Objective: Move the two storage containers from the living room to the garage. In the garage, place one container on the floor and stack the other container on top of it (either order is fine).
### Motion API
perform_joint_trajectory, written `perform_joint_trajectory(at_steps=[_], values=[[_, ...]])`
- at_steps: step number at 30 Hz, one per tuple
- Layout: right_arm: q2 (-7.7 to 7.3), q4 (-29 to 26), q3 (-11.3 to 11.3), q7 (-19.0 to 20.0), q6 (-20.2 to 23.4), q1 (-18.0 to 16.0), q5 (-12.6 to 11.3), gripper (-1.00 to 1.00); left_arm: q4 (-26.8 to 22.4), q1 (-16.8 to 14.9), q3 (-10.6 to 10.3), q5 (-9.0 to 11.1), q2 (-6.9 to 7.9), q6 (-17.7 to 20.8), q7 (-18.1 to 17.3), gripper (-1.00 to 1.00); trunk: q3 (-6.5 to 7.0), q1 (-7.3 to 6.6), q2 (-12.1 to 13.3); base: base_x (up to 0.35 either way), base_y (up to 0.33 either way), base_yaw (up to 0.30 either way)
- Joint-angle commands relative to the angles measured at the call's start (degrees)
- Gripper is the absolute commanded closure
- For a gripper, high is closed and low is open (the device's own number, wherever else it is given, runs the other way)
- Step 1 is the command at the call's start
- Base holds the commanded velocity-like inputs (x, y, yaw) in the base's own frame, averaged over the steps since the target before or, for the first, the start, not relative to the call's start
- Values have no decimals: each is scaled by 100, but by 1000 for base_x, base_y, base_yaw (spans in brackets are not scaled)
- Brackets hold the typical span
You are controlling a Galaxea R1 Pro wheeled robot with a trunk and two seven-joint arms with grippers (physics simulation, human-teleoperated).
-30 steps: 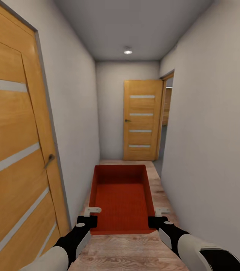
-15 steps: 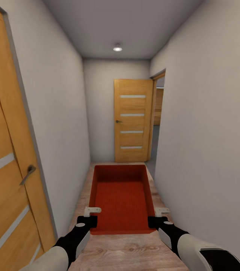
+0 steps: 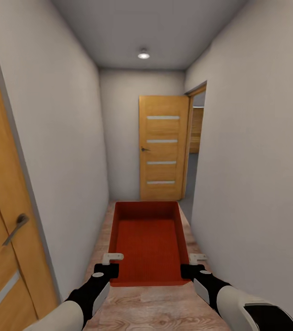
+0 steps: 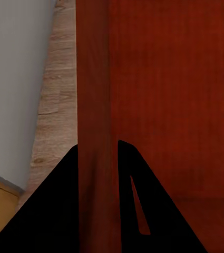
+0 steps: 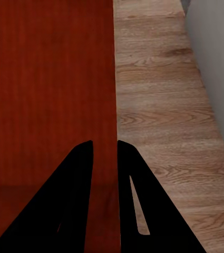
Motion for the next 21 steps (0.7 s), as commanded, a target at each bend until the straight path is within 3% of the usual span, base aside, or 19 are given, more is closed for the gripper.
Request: perform_joint_trajectory(at_steps=[1, 21], values=[[6, 16, -143, 17, -16, 0, 1, 100, -27, -3, 58, -79, 8, 30, 414, 100, -2, 5, -4, 322, 0, 0], [1, 16, -143, 17, -26, 0, 1, 100, -27, -3, 58, -80, 11, 30, 413, 100, -2, 5, -4, 322, 0, 0]])
